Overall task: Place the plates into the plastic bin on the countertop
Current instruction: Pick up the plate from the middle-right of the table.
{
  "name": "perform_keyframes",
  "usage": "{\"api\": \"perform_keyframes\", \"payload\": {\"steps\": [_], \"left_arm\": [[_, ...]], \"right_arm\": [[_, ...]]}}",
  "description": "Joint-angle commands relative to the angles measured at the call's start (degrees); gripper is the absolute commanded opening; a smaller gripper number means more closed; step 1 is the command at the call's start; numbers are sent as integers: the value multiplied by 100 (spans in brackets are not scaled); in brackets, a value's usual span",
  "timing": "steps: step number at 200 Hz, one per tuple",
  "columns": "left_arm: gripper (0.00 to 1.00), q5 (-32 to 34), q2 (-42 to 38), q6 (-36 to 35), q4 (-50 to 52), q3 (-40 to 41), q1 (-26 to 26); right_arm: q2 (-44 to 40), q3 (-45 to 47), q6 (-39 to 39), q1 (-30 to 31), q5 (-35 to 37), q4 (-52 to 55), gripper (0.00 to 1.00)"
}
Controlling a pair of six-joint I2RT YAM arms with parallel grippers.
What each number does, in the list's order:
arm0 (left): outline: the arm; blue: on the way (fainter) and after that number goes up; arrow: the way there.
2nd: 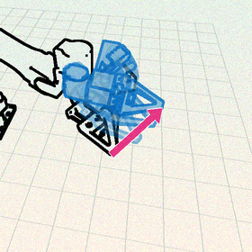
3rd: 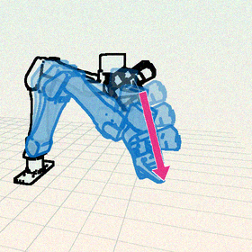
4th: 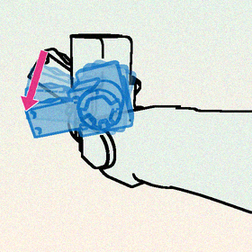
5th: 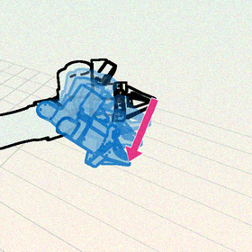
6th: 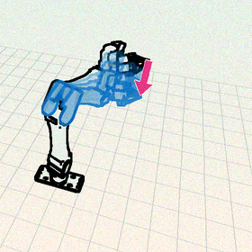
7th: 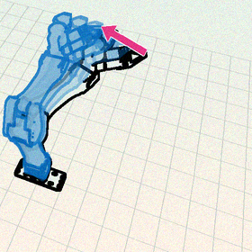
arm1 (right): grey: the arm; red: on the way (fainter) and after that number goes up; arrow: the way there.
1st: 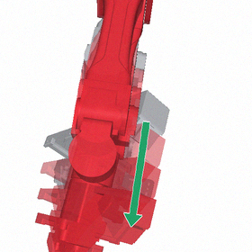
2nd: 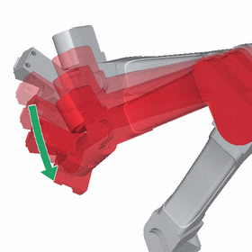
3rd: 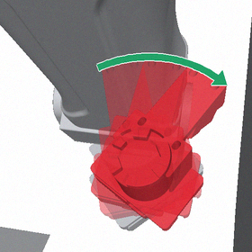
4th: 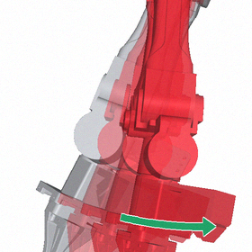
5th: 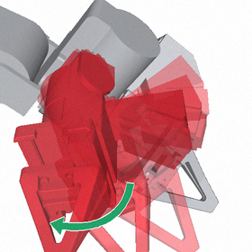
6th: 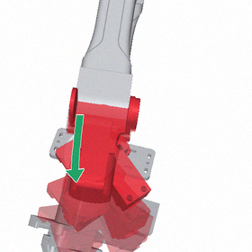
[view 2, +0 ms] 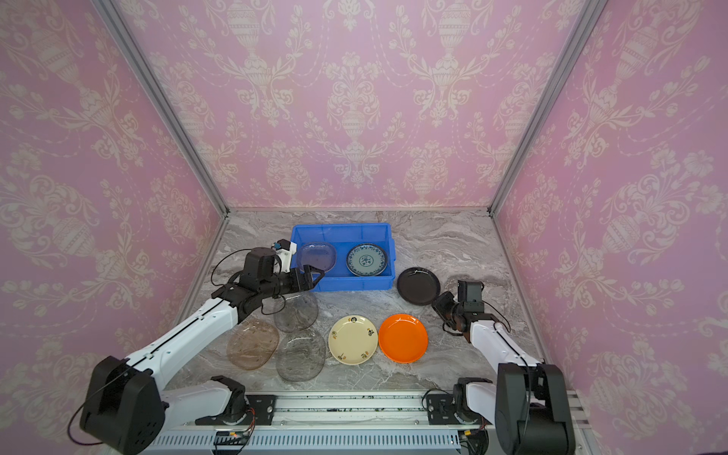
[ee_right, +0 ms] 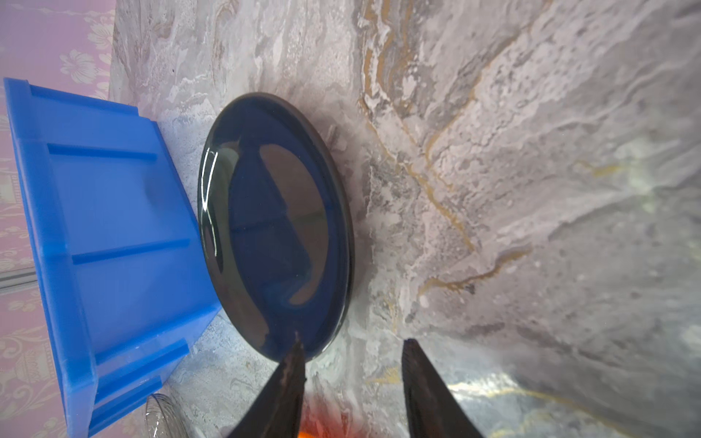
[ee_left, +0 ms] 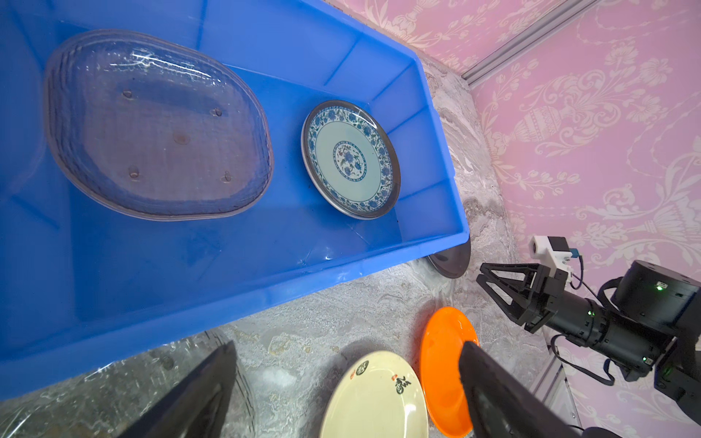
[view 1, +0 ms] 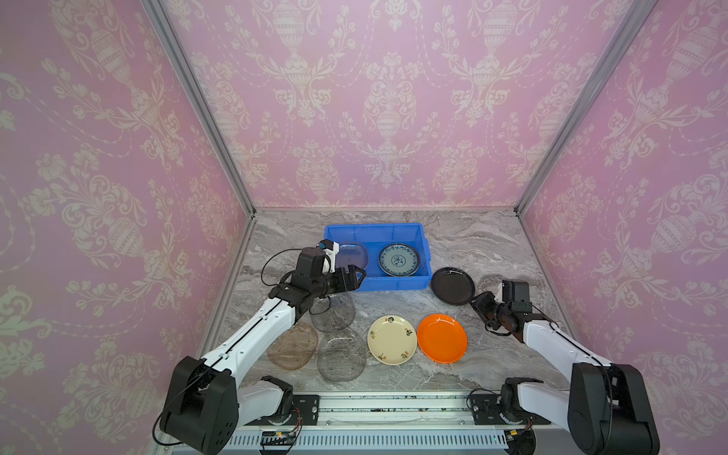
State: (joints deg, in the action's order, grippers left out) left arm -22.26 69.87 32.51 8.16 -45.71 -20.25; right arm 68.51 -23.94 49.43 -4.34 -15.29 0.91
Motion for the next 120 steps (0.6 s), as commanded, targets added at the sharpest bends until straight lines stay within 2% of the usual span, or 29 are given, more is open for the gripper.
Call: {"api": "perform_keyframes", "payload": {"steps": [1, 120], "left_arm": [[93, -110, 18, 10, -18, -166, 46], [93, -119, 272, -47, -168, -201, 56]], "right_arm": [[249, 131, 338, -71, -69, -852, 42], [1428, 288, 691, -102, -145, -2237, 31]]}}
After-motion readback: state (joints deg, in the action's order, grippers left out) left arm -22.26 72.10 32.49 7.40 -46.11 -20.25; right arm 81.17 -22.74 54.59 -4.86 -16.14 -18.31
